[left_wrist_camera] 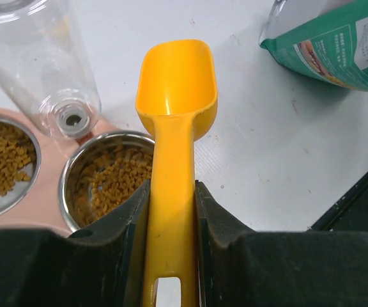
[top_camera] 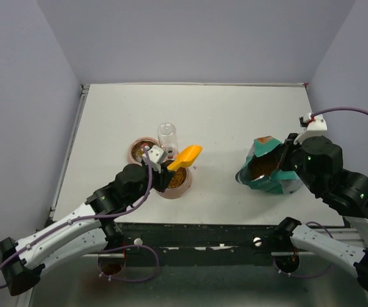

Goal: Serve the pet food

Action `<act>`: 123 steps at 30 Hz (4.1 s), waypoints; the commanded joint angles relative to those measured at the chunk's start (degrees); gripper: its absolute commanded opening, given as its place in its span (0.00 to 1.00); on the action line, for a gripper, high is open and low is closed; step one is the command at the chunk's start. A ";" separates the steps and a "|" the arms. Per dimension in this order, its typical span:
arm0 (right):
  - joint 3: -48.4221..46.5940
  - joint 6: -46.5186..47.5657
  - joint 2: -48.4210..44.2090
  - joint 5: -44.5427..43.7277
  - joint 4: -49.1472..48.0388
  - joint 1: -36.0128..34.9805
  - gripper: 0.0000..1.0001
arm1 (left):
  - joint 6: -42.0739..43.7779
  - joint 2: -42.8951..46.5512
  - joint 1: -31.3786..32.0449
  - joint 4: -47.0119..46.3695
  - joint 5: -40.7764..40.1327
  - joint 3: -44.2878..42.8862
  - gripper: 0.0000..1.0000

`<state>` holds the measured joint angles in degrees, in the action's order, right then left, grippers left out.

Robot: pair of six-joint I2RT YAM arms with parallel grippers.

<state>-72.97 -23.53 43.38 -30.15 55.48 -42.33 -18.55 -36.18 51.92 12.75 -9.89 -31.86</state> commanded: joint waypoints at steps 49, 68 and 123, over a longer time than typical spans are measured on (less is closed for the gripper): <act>-6.66 1.64 3.12 3.52 -2.93 -0.39 0.00 | -7.30 -35.36 1.17 4.10 36.24 -40.35 0.93; -10.53 5.69 6.46 7.48 -4.42 -0.39 0.00 | 1.32 -60.22 5.21 31.88 31.45 -75.44 0.78; -23.27 -6.44 16.75 13.98 2.44 -0.39 0.00 | 5.19 -54.42 3.80 44.81 19.82 -80.45 0.77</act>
<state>-95.20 -25.15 64.20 -15.00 66.65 -42.24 -15.07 -86.91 55.59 54.57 9.85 -112.42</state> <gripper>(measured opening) 0.007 0.790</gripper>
